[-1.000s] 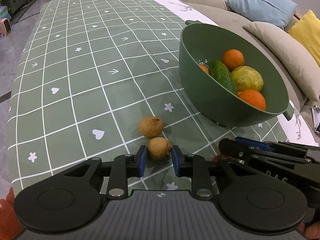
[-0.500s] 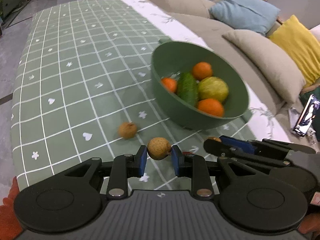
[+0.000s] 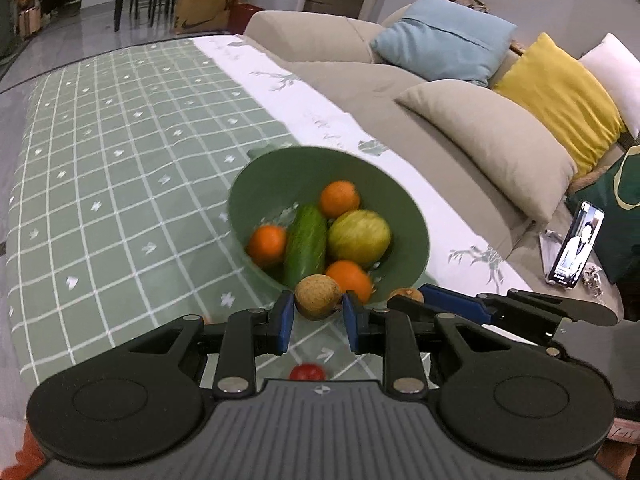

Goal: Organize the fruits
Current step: 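Lower both brown fruits into the green colander and open both tools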

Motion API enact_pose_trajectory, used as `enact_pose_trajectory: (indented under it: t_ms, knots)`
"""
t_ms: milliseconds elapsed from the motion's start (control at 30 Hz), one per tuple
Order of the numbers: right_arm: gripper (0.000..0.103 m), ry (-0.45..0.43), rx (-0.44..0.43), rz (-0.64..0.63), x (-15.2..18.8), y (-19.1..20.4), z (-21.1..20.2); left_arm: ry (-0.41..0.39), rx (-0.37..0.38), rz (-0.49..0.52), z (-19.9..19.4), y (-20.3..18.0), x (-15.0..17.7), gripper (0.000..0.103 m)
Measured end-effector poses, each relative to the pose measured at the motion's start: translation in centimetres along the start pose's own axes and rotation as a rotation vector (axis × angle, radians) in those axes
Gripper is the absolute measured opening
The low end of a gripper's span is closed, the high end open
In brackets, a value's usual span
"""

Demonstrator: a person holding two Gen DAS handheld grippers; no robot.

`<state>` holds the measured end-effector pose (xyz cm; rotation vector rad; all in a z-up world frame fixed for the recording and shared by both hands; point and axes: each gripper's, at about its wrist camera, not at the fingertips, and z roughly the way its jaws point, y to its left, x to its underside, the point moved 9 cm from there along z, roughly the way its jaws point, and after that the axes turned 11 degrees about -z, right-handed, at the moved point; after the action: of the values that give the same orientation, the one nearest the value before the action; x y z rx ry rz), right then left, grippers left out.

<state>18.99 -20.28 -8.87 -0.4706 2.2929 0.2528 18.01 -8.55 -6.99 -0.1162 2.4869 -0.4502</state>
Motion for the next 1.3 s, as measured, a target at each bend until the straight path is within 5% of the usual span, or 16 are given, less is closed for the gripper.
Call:
enact_pose_trajectory:
  t_ms: [633, 1133, 1300]
  knots:
    - [0.019, 0.094, 0.038, -0.228, -1.8, -2.2, 5.5, 0.076, -0.02, 0.025, 5.9, -1.2, -2.9, 0.029]
    - [0.019, 0.145, 0.029, -0.243, -0.8, -2.4, 8.0, 0.112, -0.026, 0.033, 8.6, -0.8, -2.6, 0.03]
    - [0.02, 0.144, 0.031, -0.232, -1.1, -2.5, 7.9, 0.102, -0.019, 0.027, 8.0, -0.7, -2.7, 0.04]
